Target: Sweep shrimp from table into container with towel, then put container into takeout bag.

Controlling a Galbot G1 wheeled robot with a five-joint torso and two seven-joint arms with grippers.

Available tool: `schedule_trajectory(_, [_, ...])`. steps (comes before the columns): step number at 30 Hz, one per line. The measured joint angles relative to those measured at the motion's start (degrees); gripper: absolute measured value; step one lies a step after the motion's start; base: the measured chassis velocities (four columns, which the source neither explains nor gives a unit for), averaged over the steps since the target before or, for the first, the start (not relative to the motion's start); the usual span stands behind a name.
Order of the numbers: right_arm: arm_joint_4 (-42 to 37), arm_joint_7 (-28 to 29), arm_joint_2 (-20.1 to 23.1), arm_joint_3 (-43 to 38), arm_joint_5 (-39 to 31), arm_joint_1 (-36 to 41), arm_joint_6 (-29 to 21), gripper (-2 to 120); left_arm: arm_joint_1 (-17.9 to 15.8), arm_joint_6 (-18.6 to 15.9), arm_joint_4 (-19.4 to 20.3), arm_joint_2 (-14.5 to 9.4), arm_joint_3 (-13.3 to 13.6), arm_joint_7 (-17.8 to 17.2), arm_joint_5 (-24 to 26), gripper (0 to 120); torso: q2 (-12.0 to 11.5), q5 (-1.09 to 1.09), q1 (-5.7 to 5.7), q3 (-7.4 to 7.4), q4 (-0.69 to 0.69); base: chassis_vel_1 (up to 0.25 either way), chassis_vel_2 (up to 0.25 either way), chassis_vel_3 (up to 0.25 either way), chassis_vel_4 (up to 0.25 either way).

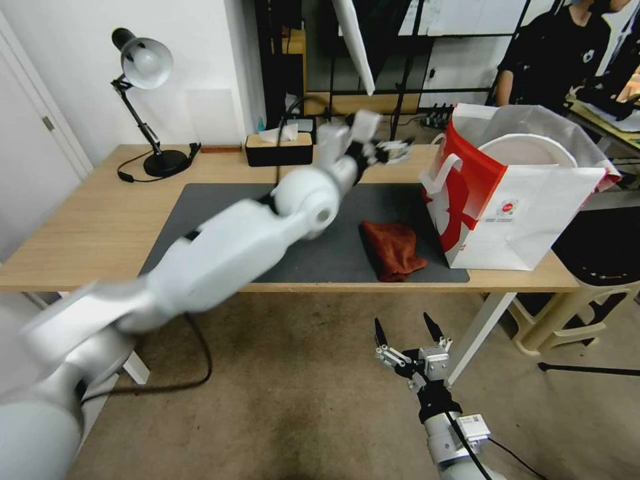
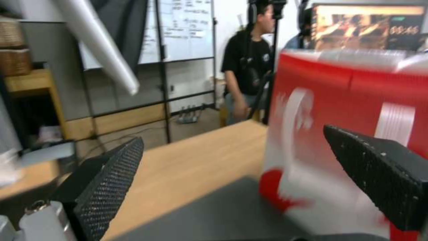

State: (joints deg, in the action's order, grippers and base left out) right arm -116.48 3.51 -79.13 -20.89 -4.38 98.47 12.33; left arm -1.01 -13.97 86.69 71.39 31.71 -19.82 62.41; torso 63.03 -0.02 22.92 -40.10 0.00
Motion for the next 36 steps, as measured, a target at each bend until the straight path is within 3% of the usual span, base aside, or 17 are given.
schedule_trajectory(1, [0.0,0.0,0.0,0.0,0.0,0.0,0.0,100,0.0,0.0,0.0,0.0,0.0,0.0,0.0,100,0.0,0.00,0.00,0.00,0.00,0.000,0.000,0.000,0.000])
schedule_trajectory(4, [-1.1,0.1,0.0,-0.8,0.3,0.2,0.0,100,11.5,0.1,11.5,-7.9,-5.2,-3.0,-4.0,100,0.0,0.01,0.01,0.00,-0.03,0.000,0.000,0.000,0.000])
schedule_trajectory(5, [-1.1,0.1,0.0,-0.8,0.3,0.2,0.0,100,11.5,0.1,11.5,-7.9,-5.2,-3.0,-4.0,100,0.0,0.01,0.01,0.00,-0.03,0.000,0.000,0.000,0.000])
schedule_trajectory(6, [-1.3,0.3,0.1,-1.1,0.4,0.3,0.0,100,15.1,0.2,14.1,-10.4,-6.9,-3.1,-5.6,100,0.0,0.00,0.00,0.01,-0.01,0.000,0.000,0.000,0.000])
schedule_trajectory(8, [-2.0,0.8,0.3,-1.7,0.4,0.3,0.3,100,27.2,1.0,20.7,-16.4,-14.1,-3.0,-10.5,100,0.0,-0.01,0.00,0.00,0.01,0.000,0.000,0.000,0.000])
schedule_trajectory(9, [-2.0,0.8,0.3,-1.7,0.4,0.3,0.3,100,27.2,1.0,20.7,-16.4,-14.1,-3.0,-10.5,100,0.0,-0.01,0.00,0.00,0.01,0.000,0.000,0.000,0.000])
schedule_trajectory(12, [-2.6,0.9,0.7,-2.2,0.3,0.3,0.5,100,44.0,3.5,27.3,-21.2,-25.8,-1.1,-17.7,100,0.0,0.01,0.00,0.01,0.01,0.000,0.000,0.000,0.000])
schedule_trajectory(13, [-2.8,0.9,0.8,-2.3,0.3,0.3,0.5,100,47.3,4.1,28.4,-21.5,-28.0,-0.6,-19.5,100,0.0,0.00,-0.01,0.01,0.00,0.000,0.000,0.000,0.000])
schedule_trajectory(14, [-2.8,0.9,0.8,-2.3,0.3,0.3,0.5,100,47.3,4.1,28.4,-21.5,-28.0,-0.6,-19.5,100,0.0,0.00,-0.01,0.01,0.00,0.000,0.000,0.000,0.000])
schedule_trajectory(17, [-3.3,1.1,1.0,-3.0,0.1,0.5,0.8,100,63.0,9.4,32.0,-21.5,-37.7,0.7,-27.5,100,0.0,0.03,-0.01,0.01,0.00,0.000,0.000,0.000,0.000])
schedule_trajectory(19, [-3.4,1.1,1.0,-3.1,0.0,0.5,0.8,100,65.1,10.4,32.2,-21.4,-38.7,0.8,-28.6,100,0.0,0.02,-0.01,0.01,-0.02,0.000,0.000,0.000,0.000])
schedule_trajectory(21, [-3.9,1.4,0.9,-3.5,-0.4,0.5,0.9,100,73.8,14.5,32.7,-20.2,-43.9,1.3,-33.3,100,0.0,0.02,-0.01,0.01,0.00,0.000,0.000,0.000,0.000])
schedule_trajectory(22, [-3.9,1.4,0.9,-3.5,-0.4,0.5,0.9,100,73.8,14.5,32.7,-20.2,-43.9,1.3,-33.3,100,0.0,0.02,-0.01,0.01,0.00,0.000,0.000,0.000,0.000])
schedule_trajectory(25, [-4.4,1.7,0.7,-3.6,-0.5,0.6,0.9,100,81.2,19.2,32.8,-17.7,-48.1,1.7,-37.6,100,0.0,0.01,-0.01,0.01,0.00,0.000,0.000,0.000,0.000])
schedule_trajectory(27, [-4.5,1.7,0.7,-3.6,-0.5,0.6,0.9,100,82.3,20.1,32.8,-17.1,-48.7,1.7,-38.4,100,0.0,0.02,-0.01,0.01,-0.01,0.000,0.000,0.000,0.000])
schedule_trajectory(29, [-4.6,1.7,0.6,-3.5,-0.5,1.0,0.9,100,86.8,23.2,32.4,-14.4,-50.7,1.7,-41.0,100,0.0,0.02,-0.01,0.00,-0.01,0.000,0.000,0.000,0.000])
schedule_trajectory(36, [-4.7,1.4,0.0,-3.0,-0.5,1.2,1.3,100,92.2,28.5,30.6,-10.5,-52.3,1.8,-44.4,100,0.0,0.02,-0.01,0.00,-0.01,0.000,0.000,0.000,0.000])
